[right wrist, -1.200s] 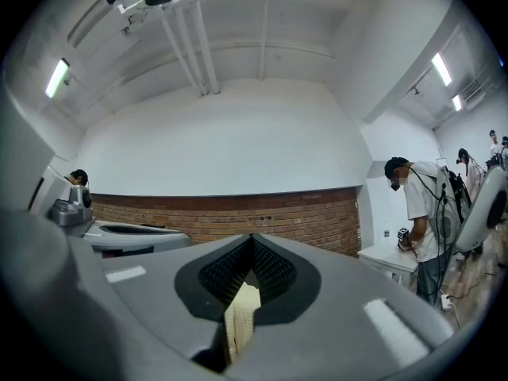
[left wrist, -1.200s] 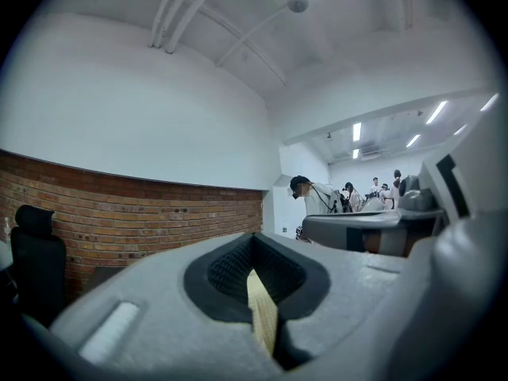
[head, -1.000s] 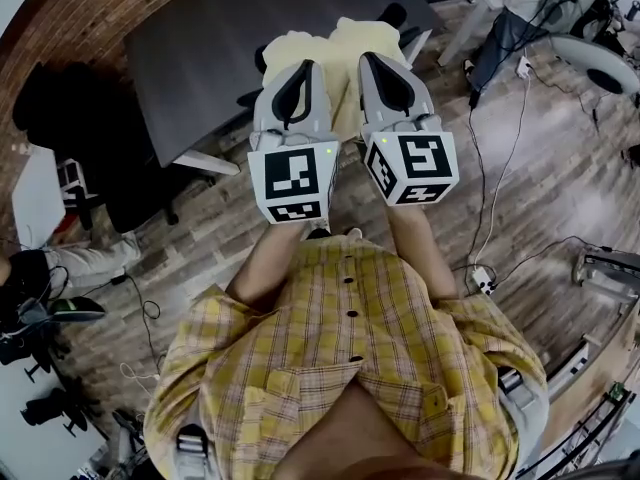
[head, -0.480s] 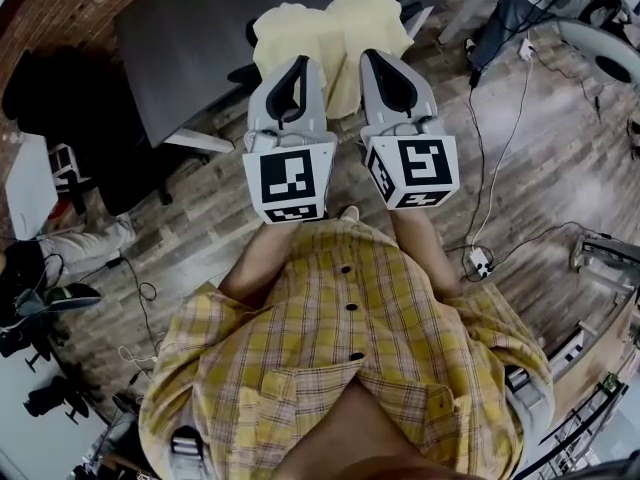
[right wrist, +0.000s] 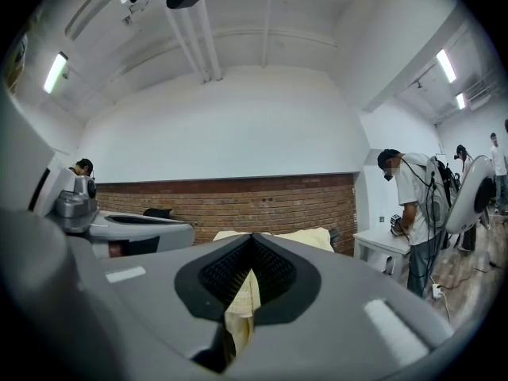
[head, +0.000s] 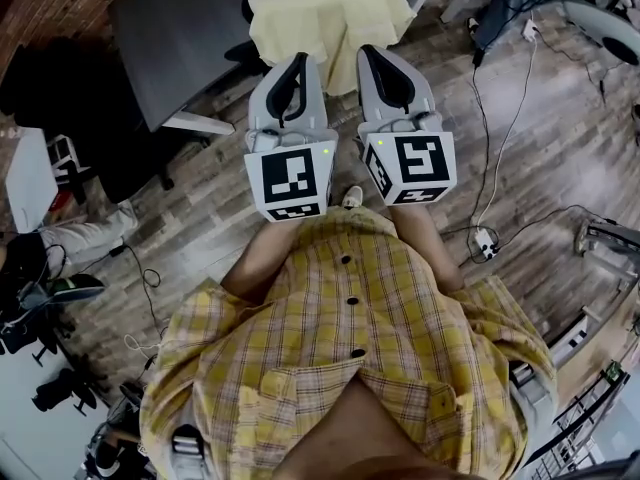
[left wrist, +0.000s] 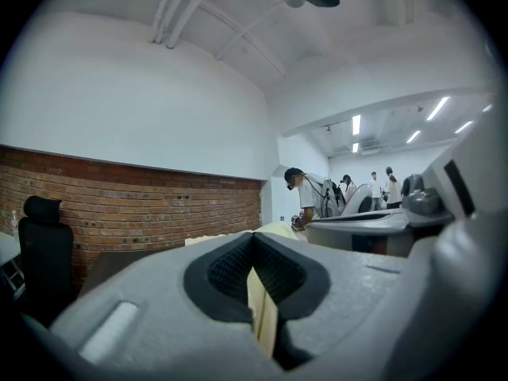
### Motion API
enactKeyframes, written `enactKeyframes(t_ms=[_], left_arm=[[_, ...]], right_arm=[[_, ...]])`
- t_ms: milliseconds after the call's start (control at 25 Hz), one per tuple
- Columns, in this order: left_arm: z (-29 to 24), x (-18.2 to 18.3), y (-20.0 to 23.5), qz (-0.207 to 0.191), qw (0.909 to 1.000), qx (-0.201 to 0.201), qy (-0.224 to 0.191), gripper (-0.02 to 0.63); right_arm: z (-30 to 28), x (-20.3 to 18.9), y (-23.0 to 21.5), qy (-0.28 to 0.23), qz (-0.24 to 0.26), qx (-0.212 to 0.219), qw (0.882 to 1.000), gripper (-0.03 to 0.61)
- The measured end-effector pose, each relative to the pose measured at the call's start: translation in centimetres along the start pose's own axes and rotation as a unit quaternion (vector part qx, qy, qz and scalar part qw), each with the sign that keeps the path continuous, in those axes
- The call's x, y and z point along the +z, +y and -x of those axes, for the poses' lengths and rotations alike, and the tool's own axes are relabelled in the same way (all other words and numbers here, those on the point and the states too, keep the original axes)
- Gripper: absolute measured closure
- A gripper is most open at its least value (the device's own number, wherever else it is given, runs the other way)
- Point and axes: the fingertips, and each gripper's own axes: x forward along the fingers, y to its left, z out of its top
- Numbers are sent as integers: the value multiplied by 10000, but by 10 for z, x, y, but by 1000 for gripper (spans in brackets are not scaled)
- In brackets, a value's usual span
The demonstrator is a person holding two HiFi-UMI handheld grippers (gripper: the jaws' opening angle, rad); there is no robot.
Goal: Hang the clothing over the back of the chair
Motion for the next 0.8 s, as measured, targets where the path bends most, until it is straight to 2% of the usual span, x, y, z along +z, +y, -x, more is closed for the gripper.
enactKeyframes(t_ms=[800], left_arm=[[23,-27,-12,91,9999,-78,68,614]], right_arm=[[26,-29,12,94,-45,-83,9999,575]])
